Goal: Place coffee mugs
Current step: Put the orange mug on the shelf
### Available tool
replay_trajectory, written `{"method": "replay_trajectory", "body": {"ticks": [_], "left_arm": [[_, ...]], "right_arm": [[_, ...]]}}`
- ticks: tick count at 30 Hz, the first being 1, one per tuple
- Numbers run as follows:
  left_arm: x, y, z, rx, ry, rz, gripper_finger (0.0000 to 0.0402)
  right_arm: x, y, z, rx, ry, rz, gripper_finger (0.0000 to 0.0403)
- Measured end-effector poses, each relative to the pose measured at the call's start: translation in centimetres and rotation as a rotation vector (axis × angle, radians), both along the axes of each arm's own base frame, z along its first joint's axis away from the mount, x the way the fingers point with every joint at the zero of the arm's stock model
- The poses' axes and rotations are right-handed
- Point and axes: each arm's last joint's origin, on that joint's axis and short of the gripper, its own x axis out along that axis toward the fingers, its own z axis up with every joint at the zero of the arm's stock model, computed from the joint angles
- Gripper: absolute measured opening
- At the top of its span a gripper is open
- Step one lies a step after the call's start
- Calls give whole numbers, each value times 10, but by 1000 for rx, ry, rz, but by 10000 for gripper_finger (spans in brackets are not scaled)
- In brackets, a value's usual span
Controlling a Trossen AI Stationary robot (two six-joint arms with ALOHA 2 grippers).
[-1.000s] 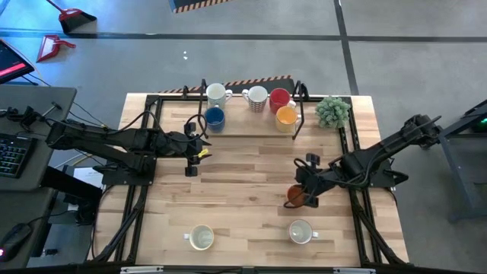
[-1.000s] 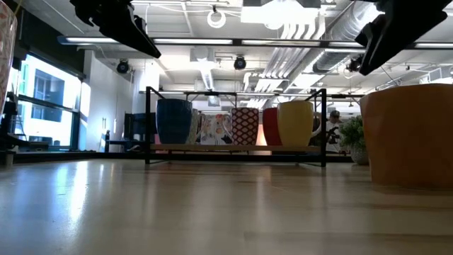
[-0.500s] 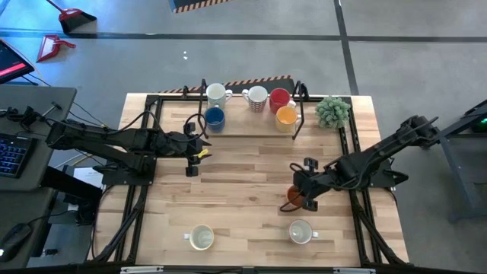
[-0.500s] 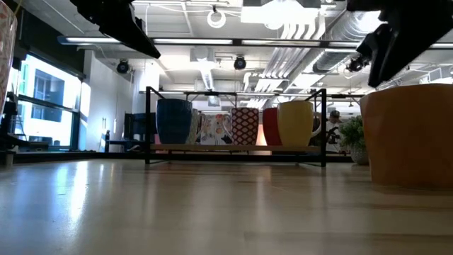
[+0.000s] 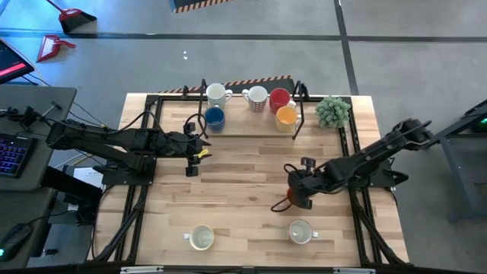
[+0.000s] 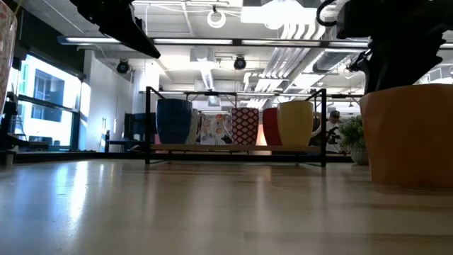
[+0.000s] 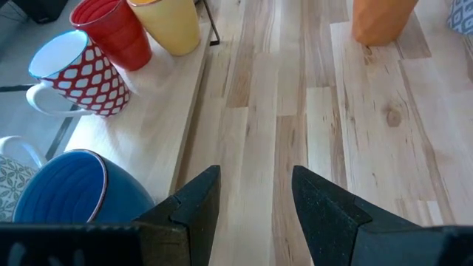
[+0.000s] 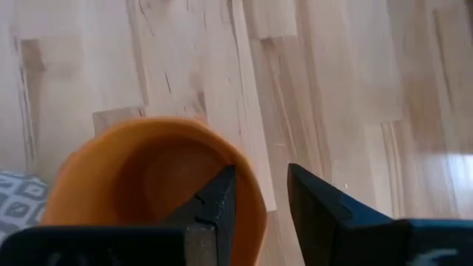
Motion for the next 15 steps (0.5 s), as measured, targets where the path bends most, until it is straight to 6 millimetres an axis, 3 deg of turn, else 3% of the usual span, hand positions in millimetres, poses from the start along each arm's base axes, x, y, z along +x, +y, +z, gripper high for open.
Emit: {"method": "replay_trajectory", "body": {"ticks": [7, 15], "left_arm": [[0, 0, 0, 1, 0, -1, 159], [0, 0, 0, 1, 1, -1, 159]], "right_arm": [[5, 4, -15, 23, 89, 57, 98], [10, 3, -15, 33, 61, 49, 98]]}}
